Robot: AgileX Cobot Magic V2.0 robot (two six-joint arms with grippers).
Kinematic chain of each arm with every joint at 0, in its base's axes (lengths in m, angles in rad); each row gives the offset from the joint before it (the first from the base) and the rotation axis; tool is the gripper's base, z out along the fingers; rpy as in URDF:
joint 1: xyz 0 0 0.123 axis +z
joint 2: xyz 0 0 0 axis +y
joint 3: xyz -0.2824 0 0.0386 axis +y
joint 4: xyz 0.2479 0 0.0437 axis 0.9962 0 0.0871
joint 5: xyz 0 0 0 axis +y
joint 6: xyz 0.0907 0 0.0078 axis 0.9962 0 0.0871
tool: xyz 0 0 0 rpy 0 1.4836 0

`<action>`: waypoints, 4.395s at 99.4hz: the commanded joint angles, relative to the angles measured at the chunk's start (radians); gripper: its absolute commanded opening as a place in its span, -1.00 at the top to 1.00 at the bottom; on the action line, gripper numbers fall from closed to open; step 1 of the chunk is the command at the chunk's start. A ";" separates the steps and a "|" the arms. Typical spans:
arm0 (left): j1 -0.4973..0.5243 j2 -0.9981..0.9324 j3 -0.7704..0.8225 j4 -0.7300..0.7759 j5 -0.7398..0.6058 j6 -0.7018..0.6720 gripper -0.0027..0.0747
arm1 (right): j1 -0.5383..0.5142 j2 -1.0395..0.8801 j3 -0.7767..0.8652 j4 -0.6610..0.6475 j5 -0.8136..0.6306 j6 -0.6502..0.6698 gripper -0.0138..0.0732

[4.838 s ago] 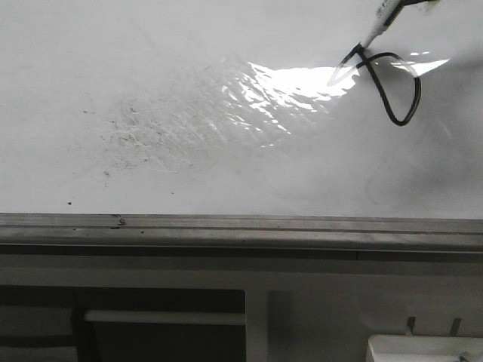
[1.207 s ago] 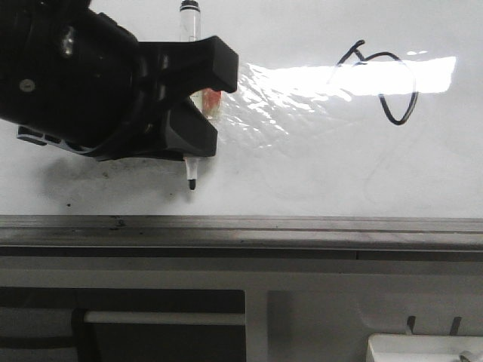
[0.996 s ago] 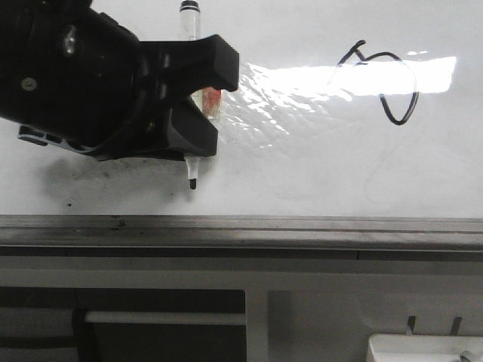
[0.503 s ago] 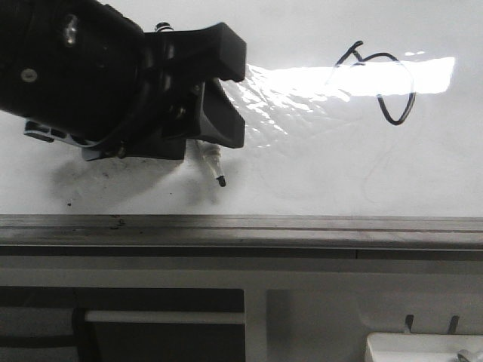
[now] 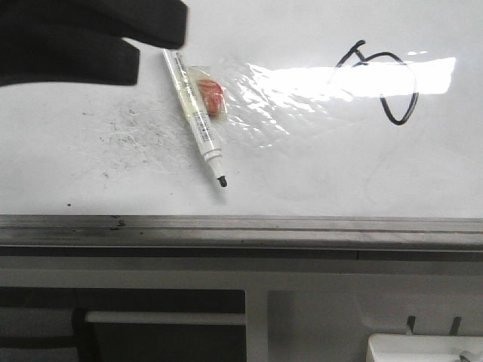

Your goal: Write number 8 on whiteboard

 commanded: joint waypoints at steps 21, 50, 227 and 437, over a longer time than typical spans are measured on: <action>-0.001 -0.306 0.112 0.044 0.000 -0.006 0.98 | -0.006 -0.193 0.165 -0.140 -0.055 0.180 0.83; -0.001 -0.399 0.155 0.041 0.000 -0.006 0.98 | -0.006 -0.207 0.199 -0.142 -0.050 0.180 0.83; 0.552 -0.971 0.635 0.963 0.145 -0.469 0.98 | -0.006 -0.207 0.199 -0.142 -0.050 0.180 0.83; 0.552 -1.003 0.635 0.959 0.145 -0.469 0.98 | -0.334 -0.297 0.685 -0.360 -0.358 0.581 0.83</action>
